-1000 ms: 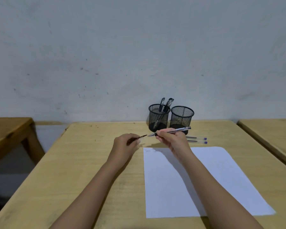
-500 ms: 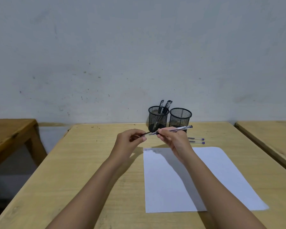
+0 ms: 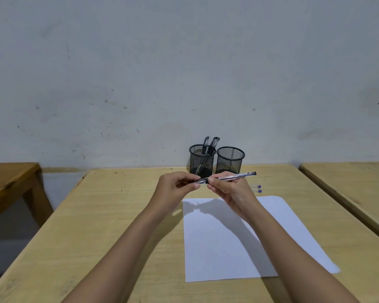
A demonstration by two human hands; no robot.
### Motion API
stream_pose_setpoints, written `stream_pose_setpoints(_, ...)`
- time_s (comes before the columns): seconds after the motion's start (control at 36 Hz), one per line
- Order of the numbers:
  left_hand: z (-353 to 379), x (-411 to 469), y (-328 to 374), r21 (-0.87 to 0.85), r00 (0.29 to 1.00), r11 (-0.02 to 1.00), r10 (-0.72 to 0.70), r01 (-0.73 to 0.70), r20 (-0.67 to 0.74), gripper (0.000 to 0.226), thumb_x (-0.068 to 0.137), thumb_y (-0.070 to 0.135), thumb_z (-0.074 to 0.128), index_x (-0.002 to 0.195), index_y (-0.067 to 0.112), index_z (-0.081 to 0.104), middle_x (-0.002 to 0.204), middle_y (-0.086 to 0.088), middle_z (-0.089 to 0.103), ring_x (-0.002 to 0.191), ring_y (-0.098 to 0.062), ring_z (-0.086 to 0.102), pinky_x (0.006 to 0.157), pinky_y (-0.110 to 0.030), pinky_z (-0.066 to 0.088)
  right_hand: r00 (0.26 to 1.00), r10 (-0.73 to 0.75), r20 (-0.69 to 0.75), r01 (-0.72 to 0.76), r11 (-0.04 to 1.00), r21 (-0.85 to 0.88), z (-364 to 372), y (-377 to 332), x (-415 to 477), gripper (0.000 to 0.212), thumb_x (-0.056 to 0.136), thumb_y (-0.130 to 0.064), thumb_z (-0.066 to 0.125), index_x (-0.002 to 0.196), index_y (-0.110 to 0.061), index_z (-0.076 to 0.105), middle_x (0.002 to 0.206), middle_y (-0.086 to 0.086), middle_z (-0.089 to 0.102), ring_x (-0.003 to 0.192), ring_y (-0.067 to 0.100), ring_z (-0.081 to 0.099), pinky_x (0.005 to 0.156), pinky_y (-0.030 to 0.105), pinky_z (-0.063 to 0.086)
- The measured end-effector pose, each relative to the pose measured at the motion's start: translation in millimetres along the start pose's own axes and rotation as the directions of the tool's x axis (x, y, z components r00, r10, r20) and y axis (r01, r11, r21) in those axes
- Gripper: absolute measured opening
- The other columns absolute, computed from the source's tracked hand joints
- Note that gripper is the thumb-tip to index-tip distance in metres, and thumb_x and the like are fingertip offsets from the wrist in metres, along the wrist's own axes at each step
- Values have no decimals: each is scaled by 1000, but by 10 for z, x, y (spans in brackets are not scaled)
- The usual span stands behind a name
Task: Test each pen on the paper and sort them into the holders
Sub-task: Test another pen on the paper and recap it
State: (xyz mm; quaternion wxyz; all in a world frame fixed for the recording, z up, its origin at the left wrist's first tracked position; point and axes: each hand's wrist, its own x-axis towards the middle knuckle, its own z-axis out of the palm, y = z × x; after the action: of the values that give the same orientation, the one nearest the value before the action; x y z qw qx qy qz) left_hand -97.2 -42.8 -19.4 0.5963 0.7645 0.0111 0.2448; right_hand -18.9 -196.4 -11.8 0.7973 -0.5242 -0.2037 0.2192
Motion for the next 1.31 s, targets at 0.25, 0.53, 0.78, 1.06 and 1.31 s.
stream_pose_setpoints(0.25, -121, -23, 145, 65, 999, 998, 14, -17, 53, 17, 76, 3, 72, 89, 14, 72, 85, 0, 72, 75, -2, 64, 73, -13, 48, 997, -78, -2, 78, 992, -101, -128, -269, -116, 4, 74, 1, 68, 76, -1, 65, 68, 5, 67, 65, 13, 66, 67, 17, 55)
stream_pose_setpoints(0.53, -220, -34, 42, 109, 998, 994, -32, 26, 56, 20, 76, 8, 74, 85, 25, 72, 90, 1, 73, 84, -9, 66, 81, -22, 50, 979, -156, 129, 199, 624, -755, -254, -256, -164, 14, 71, -3, 77, 72, -17, 72, 66, -6, 68, 62, 4, 60, 63, 15, 47)
stream_pose_setpoints(0.78, 294, 410, 81, 38, 988, 999, 8, -14, 157, 19, 81, 10, 69, 95, 23, 68, 93, -9, 71, 87, -20, 66, 84, -28, 52, 967, -254, 20, 151, 509, -848, -535, -405, -202, 16, 78, -2, 66, 78, -17, 71, 77, 1, 69, 62, -1, 55, 64, 13, 45)
stream_pose_setpoints(1.06, 1926, 667, 256, 8, 858, 995, 78, -95, 508, 30, 91, 19, 57, 120, 8, 59, 117, -7, 64, 103, -11, 59, 80, -5, 43, 790, -466, -399, -146, 488, -860, -1470, -972, -1109, 10, 81, -5, 65, 80, -15, 67, 70, -6, 62, 61, 2, 53, 58, 11, 40)
stream_pose_setpoints(1.31, 3307, -100, 281, 157, 494, 914, 54, -375, 868, 56, 95, 39, 47, 143, 13, 33, 152, -5, 31, 137, -19, 34, 110, -29, 29, 391, -576, -718, -399, 597, -696, -2075, -829, -2759, 5, 85, -7, 61, 85, -11, 65, 75, 2, 62, 68, 11, 56, 58, 17, 41)
